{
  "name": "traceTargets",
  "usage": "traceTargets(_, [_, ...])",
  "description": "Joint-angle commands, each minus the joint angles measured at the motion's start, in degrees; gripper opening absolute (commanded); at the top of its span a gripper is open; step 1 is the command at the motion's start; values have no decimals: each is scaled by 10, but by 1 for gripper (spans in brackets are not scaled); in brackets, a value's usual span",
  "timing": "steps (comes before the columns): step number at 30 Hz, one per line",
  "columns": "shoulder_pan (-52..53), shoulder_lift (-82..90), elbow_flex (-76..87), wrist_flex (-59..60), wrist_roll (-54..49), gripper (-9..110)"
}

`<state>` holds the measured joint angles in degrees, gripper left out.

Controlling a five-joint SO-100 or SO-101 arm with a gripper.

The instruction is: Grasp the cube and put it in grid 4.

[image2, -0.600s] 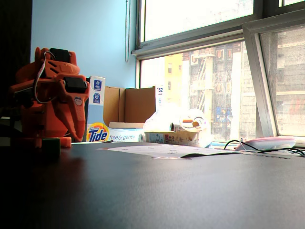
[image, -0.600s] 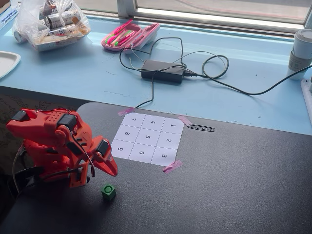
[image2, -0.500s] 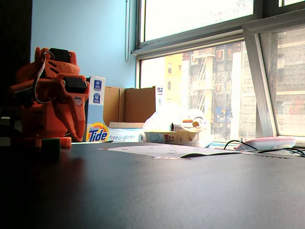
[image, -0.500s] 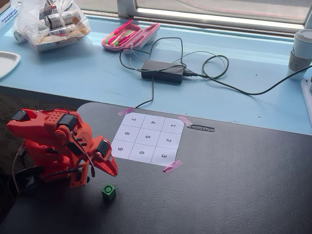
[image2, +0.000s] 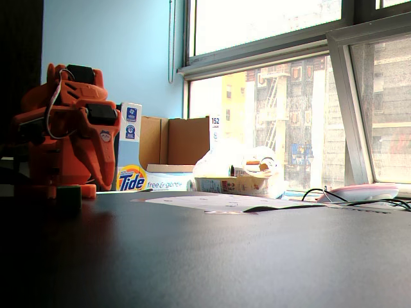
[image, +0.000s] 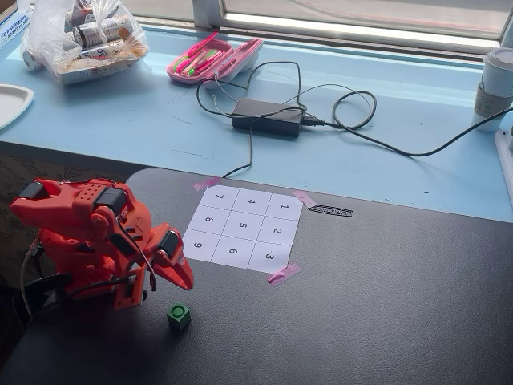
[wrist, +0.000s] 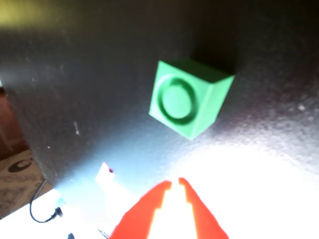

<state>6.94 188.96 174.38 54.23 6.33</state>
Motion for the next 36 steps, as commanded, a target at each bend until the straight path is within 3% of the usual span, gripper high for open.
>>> traceTargets(1, [-3,2,19,4,0,0])
traceTargets(36, [1,1,23,-20,-4,0])
